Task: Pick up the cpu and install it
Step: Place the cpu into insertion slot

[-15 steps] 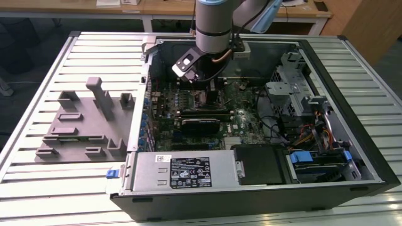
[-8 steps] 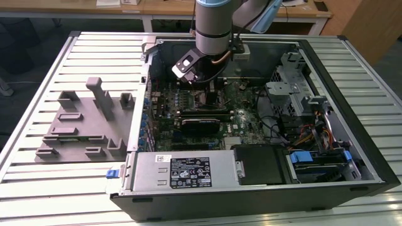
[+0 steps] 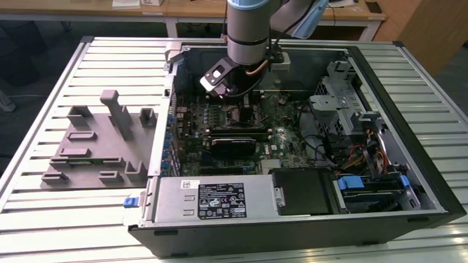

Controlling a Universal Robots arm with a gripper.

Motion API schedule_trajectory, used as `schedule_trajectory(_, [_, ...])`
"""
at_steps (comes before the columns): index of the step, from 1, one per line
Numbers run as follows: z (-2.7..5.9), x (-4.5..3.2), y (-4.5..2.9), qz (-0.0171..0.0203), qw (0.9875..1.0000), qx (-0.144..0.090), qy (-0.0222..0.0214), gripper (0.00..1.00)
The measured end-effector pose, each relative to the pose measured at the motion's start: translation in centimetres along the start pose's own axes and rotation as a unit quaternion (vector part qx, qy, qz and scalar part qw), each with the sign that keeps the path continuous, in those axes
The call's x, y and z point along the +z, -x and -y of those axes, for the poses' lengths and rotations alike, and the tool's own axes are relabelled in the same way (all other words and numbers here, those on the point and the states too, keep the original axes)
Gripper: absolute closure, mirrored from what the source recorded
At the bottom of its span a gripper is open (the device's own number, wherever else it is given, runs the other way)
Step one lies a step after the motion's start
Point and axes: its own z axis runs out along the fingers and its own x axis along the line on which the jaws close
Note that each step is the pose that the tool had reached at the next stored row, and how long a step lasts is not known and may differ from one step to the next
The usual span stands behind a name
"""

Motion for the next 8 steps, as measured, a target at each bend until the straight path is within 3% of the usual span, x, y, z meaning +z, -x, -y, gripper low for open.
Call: schedule_trajectory(8, [0.01, 0.21, -0.15, 0.0001, 1.0000, 0.000, -0.0001, 0.45])
